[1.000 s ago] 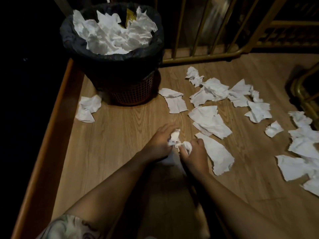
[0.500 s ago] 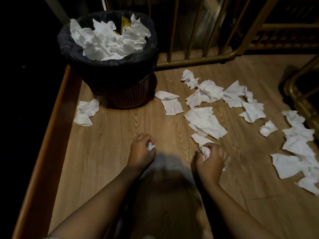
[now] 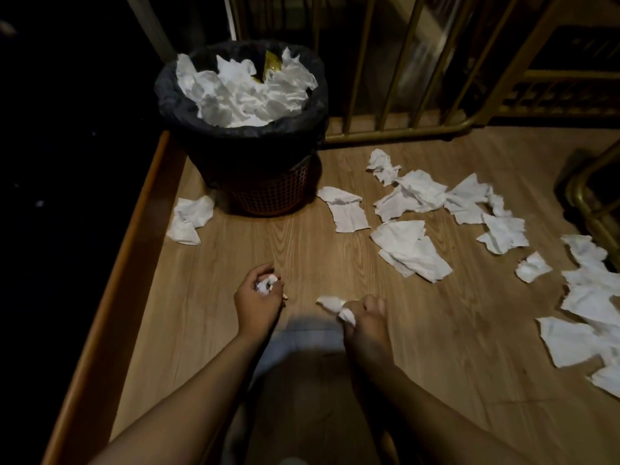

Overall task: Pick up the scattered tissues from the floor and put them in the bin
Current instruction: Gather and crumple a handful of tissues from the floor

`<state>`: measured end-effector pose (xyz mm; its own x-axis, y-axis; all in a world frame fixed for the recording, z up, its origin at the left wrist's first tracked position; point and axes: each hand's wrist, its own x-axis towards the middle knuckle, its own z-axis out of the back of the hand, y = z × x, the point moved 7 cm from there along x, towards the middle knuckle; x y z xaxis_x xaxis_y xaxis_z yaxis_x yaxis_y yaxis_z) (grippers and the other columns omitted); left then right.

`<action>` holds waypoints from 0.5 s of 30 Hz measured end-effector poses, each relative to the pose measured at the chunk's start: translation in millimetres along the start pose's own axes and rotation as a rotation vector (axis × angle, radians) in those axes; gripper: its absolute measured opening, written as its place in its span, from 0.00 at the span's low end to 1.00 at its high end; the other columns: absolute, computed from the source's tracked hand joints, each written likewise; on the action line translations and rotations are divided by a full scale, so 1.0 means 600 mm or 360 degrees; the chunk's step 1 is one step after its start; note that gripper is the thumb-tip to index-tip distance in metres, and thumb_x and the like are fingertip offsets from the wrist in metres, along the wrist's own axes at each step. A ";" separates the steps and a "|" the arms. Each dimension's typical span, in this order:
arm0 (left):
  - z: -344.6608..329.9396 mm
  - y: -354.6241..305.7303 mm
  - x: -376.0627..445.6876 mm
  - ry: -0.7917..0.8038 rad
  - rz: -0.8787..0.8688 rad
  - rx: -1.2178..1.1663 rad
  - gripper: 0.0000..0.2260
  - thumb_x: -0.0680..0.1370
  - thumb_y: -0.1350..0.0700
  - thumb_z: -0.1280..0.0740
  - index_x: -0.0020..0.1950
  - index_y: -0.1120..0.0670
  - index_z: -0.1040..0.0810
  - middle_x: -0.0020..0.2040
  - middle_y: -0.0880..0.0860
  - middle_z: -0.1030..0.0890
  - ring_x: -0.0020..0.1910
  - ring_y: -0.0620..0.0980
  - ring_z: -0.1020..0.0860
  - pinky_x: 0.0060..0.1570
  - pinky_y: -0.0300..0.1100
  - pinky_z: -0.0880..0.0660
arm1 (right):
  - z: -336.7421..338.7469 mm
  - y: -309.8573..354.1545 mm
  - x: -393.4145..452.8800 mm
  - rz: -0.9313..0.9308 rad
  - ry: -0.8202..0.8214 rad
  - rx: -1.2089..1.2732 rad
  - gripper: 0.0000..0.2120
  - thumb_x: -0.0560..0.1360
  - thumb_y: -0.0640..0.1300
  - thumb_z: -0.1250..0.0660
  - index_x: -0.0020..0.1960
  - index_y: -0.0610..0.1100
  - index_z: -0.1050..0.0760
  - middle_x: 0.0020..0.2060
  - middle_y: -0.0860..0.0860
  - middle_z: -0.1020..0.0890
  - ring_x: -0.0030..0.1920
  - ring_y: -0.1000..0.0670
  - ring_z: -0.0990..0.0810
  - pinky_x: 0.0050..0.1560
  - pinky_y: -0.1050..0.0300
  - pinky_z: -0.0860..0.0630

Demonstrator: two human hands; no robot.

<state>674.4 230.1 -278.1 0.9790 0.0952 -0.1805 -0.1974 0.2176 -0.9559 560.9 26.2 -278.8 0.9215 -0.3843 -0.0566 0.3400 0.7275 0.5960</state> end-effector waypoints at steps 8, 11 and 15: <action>0.076 -0.024 0.087 -0.0197 -0.0014 0.0205 0.10 0.68 0.64 0.24 0.44 0.53 0.20 0.43 0.52 0.15 0.44 0.51 0.17 0.50 0.46 0.20 | 0.033 0.138 0.077 0.0113 -0.0042 0.0373 0.07 0.74 0.41 0.30 0.51 0.44 0.24 0.50 0.57 0.28 0.43 0.60 0.27 0.42 0.74 0.32; 0.101 -0.058 0.135 -0.0317 -0.0197 0.0393 0.14 0.69 0.71 0.29 0.47 0.54 0.19 0.49 0.55 0.18 0.46 0.49 0.19 0.49 0.39 0.23 | 0.054 0.198 0.118 0.0257 -0.0043 0.0421 0.09 0.72 0.34 0.32 0.49 0.45 0.26 0.43 0.55 0.24 0.40 0.58 0.25 0.39 0.71 0.33; 0.109 -0.091 0.200 -0.0341 -0.0323 0.0736 0.10 0.71 0.70 0.30 0.50 0.61 0.18 0.60 0.59 0.28 0.52 0.49 0.27 0.51 0.30 0.34 | 0.077 0.273 0.170 0.0474 -0.0062 0.0543 0.22 0.70 0.31 0.32 0.61 0.48 0.27 0.42 0.56 0.23 0.39 0.60 0.26 0.39 0.71 0.30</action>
<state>799.2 293.1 -232.3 0.9768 0.1922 0.0942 -0.0553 0.6518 -0.7564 701.8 79.8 -150.0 0.9597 -0.2125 0.1840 -0.0265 0.5832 0.8119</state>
